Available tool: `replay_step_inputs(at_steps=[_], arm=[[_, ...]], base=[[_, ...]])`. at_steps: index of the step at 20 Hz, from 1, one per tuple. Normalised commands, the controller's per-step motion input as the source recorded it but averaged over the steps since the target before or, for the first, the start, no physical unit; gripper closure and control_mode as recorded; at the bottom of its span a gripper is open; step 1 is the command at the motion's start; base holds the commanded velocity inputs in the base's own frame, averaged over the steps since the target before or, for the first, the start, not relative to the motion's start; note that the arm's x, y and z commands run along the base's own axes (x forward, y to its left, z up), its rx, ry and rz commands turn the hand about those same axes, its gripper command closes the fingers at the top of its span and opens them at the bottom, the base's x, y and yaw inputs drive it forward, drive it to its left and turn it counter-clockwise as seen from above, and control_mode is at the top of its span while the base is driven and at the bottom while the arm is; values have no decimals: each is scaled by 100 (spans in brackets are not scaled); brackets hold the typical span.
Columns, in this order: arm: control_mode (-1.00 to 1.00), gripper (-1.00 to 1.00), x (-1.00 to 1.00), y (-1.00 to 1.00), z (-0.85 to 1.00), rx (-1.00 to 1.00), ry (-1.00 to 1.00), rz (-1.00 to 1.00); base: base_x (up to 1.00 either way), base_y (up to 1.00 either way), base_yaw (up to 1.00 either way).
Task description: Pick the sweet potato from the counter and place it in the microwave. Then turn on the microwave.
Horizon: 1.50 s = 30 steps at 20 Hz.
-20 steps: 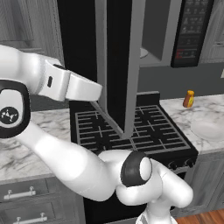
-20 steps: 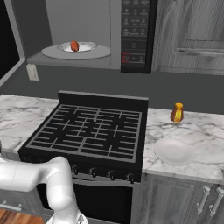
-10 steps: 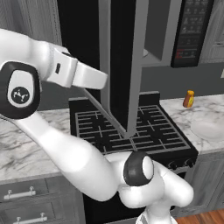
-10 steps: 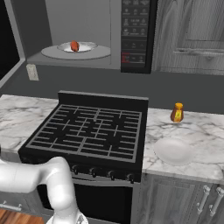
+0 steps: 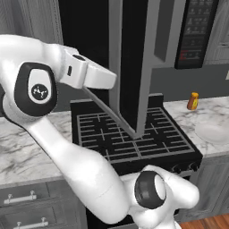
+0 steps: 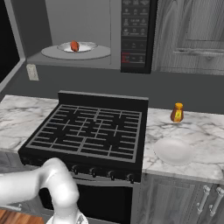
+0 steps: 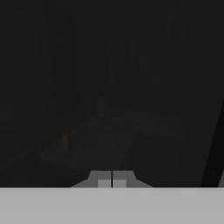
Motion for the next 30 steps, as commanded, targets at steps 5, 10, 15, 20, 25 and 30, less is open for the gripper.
replay_step_inputs(at_steps=[5,10,15,20,25,30], arm=[[-100,100,23,-42,-31,-18,-15,6],[-100,100,25,-46,-28,-17,-15,6],[-100,100,30,-46,-14,-15,-12,6],[-100,100,36,-43,-1,-11,-6,5],[-100,100,36,-37,12,-5,-1,5],[-100,100,37,-26,30,-1,0,4]], base=[[0,0,0],[0,0,0],[0,0,0],[0,0,0],[0,0,0],[0,0,0]])
